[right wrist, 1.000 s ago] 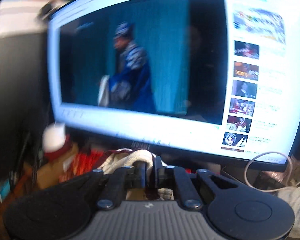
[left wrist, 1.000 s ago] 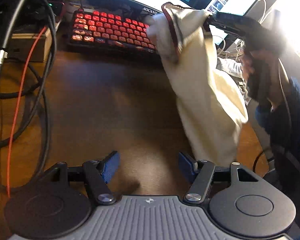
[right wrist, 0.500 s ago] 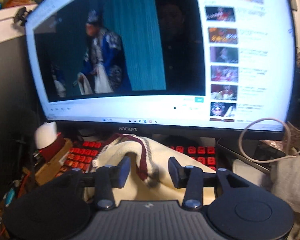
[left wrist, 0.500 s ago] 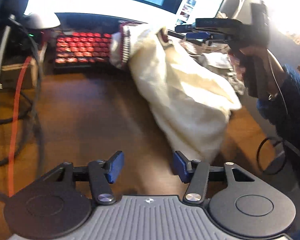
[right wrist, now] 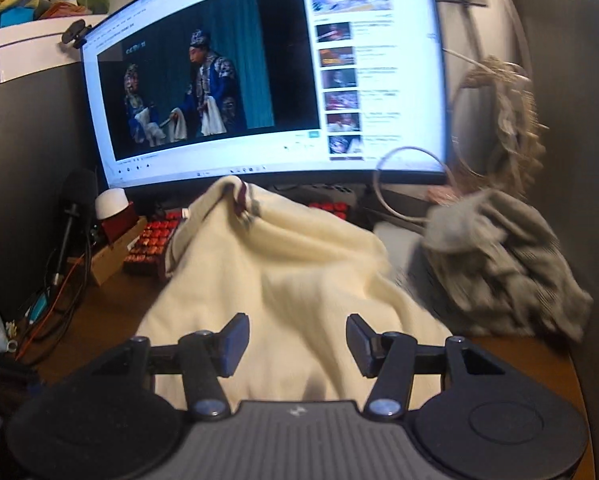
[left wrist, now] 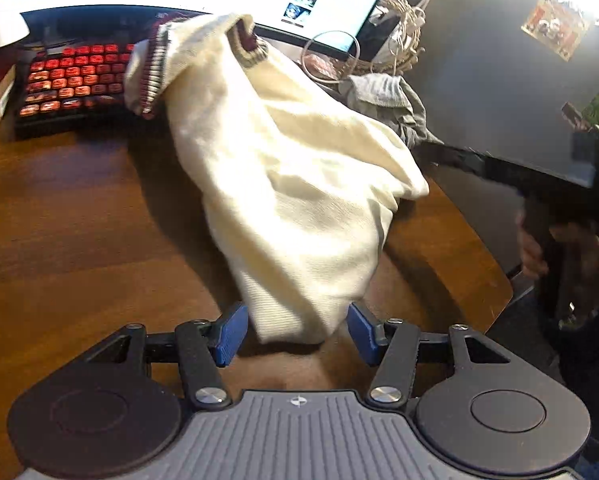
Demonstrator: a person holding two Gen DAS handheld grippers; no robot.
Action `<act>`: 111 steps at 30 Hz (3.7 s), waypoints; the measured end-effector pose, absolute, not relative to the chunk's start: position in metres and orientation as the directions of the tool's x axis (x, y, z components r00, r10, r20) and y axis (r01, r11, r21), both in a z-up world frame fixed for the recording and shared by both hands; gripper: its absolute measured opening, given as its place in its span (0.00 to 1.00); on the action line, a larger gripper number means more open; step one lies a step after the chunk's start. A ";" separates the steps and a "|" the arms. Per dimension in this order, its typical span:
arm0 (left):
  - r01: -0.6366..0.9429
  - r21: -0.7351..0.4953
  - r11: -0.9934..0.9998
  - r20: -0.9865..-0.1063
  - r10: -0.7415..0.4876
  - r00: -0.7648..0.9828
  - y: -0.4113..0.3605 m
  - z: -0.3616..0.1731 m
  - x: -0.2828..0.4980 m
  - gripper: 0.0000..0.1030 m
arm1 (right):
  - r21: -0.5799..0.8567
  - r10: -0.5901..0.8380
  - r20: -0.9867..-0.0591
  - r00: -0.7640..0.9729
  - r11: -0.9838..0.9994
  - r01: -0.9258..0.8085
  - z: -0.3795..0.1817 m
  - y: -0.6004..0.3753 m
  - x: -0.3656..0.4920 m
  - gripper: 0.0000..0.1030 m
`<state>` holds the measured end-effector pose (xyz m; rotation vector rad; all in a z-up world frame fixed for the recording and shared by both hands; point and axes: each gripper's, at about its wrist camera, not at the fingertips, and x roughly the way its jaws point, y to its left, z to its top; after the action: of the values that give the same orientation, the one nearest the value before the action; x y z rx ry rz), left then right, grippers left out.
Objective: Fold clothes
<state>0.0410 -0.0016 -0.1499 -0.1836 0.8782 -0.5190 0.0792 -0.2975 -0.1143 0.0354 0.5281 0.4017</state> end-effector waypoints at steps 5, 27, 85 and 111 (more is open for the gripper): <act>0.368 -0.315 0.875 -0.693 -0.477 0.540 -0.023 -0.154 0.045 0.55 | 0.108 0.331 -0.455 0.827 0.942 -0.318 -0.128 -0.315 0.038 0.58; 0.282 -0.392 0.876 -0.499 -0.460 0.735 0.032 -0.109 0.036 0.02 | 0.159 0.211 -0.466 0.859 0.975 -0.153 -0.166 -0.338 0.009 0.58; 0.168 -0.220 0.961 -0.573 -0.267 0.775 0.067 -0.135 -0.011 0.57 | -0.081 0.310 -0.468 0.828 0.918 -0.389 -0.164 -0.237 0.014 0.53; 0.281 -0.133 0.951 -0.568 -0.305 0.765 0.036 -0.147 -0.015 0.61 | -0.225 0.258 -0.338 0.905 0.912 -0.344 -0.169 -0.189 0.033 0.52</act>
<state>-0.0154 0.0360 -0.1472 -0.0409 0.6239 -0.3183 0.0332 -0.1888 -0.1688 -0.2857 0.3074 0.3152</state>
